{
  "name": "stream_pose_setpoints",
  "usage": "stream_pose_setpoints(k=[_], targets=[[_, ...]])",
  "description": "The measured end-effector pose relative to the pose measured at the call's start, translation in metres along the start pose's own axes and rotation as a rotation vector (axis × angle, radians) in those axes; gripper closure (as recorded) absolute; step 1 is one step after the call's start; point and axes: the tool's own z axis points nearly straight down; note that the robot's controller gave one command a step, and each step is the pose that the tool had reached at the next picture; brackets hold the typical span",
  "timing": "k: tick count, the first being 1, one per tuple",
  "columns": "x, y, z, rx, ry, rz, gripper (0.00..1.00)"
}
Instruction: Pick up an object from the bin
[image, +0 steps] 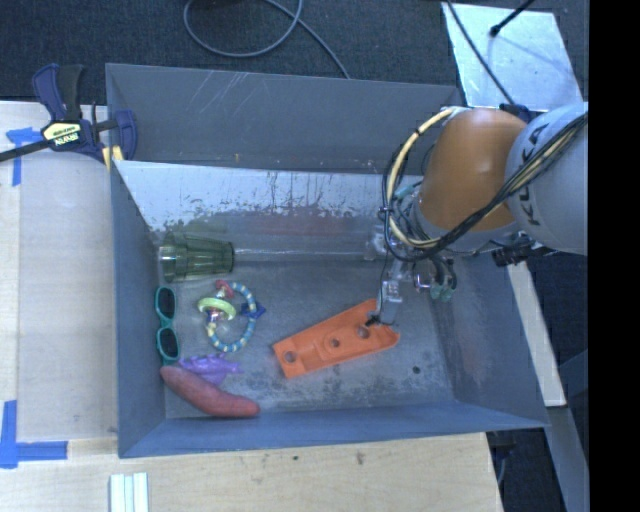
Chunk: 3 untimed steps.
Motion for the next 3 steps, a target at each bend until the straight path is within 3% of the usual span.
stream_pose_setpoints(k=[1,2,3], targets=[[0.013,0.01,0.024,-0.001,-0.002,-0.226,0.0],[0.025,0.016,0.052,0.0,0.004,-0.316,1.0],[0.025,0.016,0.052,0.0,0.003,-0.316,1.0]])
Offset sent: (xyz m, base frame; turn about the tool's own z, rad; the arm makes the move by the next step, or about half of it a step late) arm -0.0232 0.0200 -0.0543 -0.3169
